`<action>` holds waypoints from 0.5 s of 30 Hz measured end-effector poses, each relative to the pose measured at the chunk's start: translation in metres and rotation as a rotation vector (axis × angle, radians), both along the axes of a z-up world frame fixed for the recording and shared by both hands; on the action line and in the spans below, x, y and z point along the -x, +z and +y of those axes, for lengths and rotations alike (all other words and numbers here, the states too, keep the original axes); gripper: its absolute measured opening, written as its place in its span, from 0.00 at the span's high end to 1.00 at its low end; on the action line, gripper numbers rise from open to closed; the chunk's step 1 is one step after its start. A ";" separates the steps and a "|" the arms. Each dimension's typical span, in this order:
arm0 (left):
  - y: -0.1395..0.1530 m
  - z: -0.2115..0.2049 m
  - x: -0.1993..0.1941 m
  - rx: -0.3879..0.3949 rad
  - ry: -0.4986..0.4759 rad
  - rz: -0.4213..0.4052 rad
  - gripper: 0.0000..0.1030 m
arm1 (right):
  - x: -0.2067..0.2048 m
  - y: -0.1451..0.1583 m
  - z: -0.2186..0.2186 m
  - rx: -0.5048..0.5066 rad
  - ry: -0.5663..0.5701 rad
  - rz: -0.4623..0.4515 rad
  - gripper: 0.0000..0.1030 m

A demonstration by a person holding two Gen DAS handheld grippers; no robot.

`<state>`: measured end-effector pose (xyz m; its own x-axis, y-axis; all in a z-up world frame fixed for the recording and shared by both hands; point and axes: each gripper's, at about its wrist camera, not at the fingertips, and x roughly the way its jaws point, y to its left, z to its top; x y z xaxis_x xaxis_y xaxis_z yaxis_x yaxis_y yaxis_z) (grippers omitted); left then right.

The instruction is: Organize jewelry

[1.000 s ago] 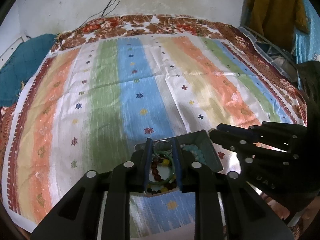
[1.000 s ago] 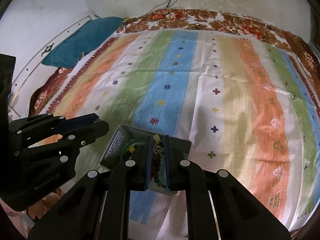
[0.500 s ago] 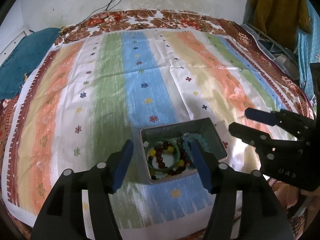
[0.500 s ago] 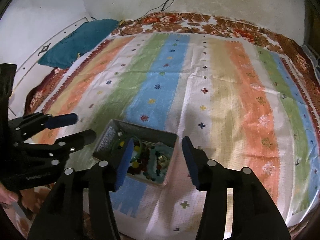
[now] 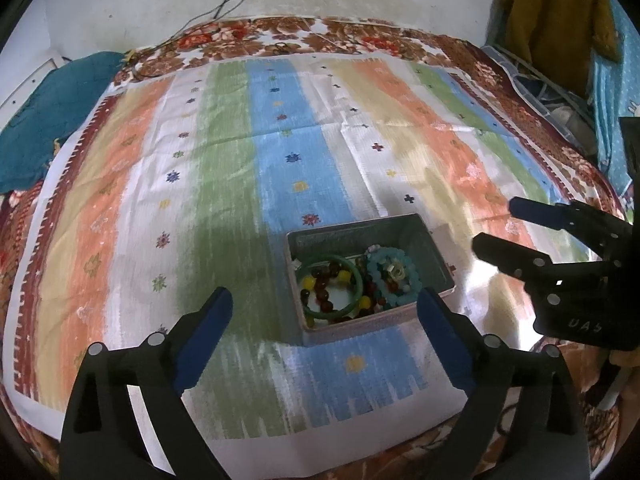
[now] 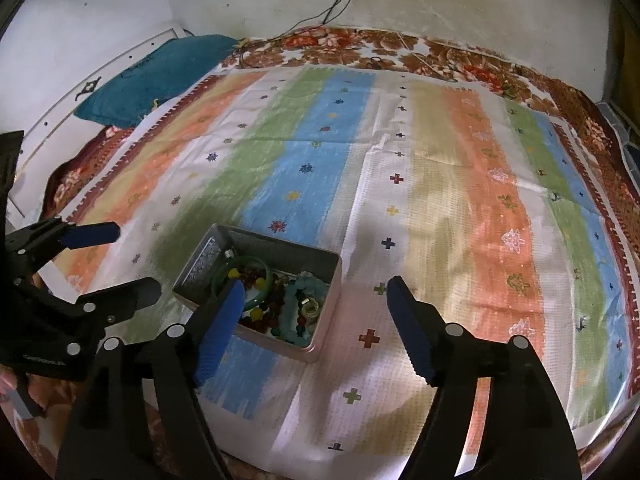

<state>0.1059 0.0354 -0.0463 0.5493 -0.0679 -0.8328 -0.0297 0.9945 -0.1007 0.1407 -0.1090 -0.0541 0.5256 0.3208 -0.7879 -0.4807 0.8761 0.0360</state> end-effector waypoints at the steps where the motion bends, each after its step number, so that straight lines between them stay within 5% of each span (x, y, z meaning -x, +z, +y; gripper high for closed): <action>1: -0.001 0.001 0.001 0.000 0.003 0.002 0.10 | 0.001 0.001 0.000 0.005 -0.003 -0.008 0.27; 15: 0.000 -0.001 0.014 -0.054 0.004 -0.010 0.06 | 0.012 0.005 0.001 -0.001 0.034 -0.024 0.09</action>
<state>0.0921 0.0341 -0.0460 0.5581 -0.0209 -0.8295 -0.0327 0.9983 -0.0472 0.1290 -0.1075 -0.0492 0.5330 0.3401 -0.7748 -0.5113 0.8590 0.0253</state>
